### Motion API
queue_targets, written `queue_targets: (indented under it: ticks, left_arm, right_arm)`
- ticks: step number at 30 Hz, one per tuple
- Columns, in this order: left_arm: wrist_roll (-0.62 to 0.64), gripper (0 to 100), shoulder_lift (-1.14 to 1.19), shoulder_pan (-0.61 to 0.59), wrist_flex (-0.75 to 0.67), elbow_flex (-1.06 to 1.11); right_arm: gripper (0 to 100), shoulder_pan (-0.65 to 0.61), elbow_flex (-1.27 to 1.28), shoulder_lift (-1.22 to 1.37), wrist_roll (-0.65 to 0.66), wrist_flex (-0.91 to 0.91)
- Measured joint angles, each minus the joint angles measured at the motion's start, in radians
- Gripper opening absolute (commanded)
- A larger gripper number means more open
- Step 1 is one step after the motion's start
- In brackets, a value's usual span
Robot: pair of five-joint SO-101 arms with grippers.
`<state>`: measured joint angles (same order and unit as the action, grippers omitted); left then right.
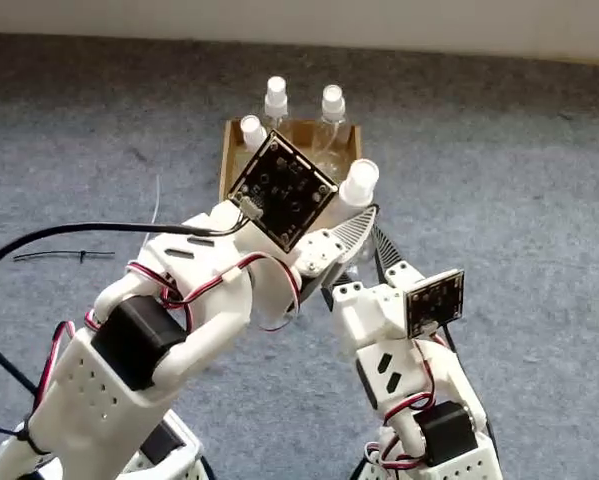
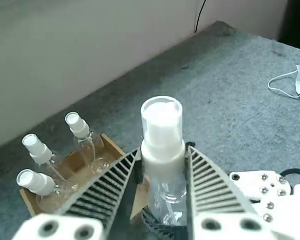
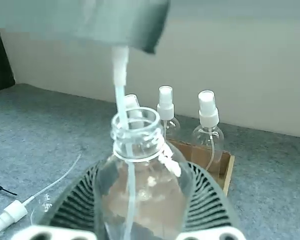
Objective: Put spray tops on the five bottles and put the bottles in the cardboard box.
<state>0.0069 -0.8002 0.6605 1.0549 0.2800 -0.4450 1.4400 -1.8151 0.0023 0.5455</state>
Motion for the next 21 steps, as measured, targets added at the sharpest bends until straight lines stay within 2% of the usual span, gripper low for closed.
queue_targets:
  ticks: [5,10,21]
  left_arm:
    - [0.0,12,0.0,0.0,0.083,-0.043]
    - [-0.009,22,0.0,-0.003,0.12,-0.127]
    - [-0.011,21,0.0,-0.009,0.12,-0.173]
  right_arm:
    - [0.4,0.002,0.0,0.0,0.0,-0.038]
    - [0.4,0.005,0.0,0.0,0.0,-0.051]
    - [0.4,0.006,0.003,0.0,-0.003,-0.051]
